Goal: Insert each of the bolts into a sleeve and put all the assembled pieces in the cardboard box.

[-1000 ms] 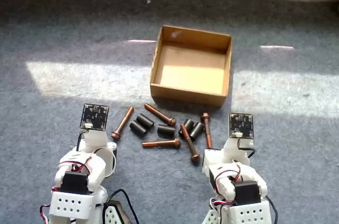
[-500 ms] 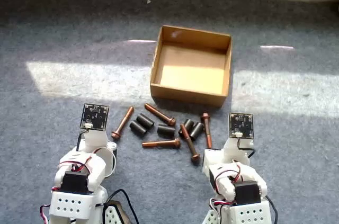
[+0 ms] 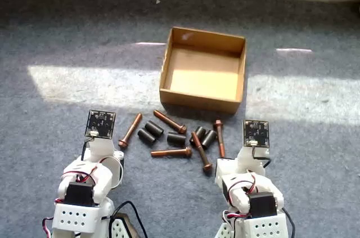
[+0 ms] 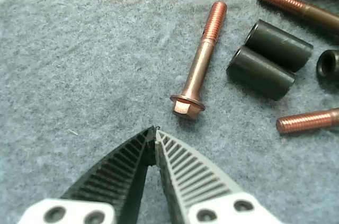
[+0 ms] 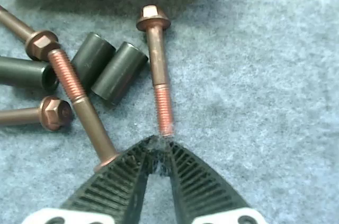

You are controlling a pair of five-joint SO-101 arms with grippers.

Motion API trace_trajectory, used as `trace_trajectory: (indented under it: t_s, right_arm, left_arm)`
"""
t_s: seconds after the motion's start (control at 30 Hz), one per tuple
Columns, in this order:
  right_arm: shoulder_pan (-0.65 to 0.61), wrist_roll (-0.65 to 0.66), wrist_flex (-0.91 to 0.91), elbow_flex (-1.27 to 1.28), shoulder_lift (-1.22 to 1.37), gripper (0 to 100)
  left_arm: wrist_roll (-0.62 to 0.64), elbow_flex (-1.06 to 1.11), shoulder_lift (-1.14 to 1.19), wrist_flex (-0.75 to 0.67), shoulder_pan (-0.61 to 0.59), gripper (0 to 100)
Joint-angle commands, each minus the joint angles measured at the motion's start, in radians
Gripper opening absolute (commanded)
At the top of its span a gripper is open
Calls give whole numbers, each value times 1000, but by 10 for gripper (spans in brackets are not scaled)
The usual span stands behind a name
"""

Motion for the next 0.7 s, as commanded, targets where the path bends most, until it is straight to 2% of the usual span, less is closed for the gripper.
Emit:
trace_trajectory:
  t_s: [0.0, 0.3, 0.4, 0.53, 0.67]
  right_arm:
    - [7, -11, 8, 111, -8, 5]
    - [13, 0, 18, 110, -8, 5]
    - [38, 150, 7, 65, -8, 6]
    - [137, 393, 7, -48, -8, 6]
    - [196, 368, 5, -96, -8, 6]
  left_arm:
    - [8, 27, -8, 9, 10, 6]
    - [3, -7, -8, 11, 10, 7]
    - [3, -19, -8, 11, 10, 7]
    - [3, -22, -10, 6, -19, 7]
    - [3, -24, -10, 3, -117, 7]
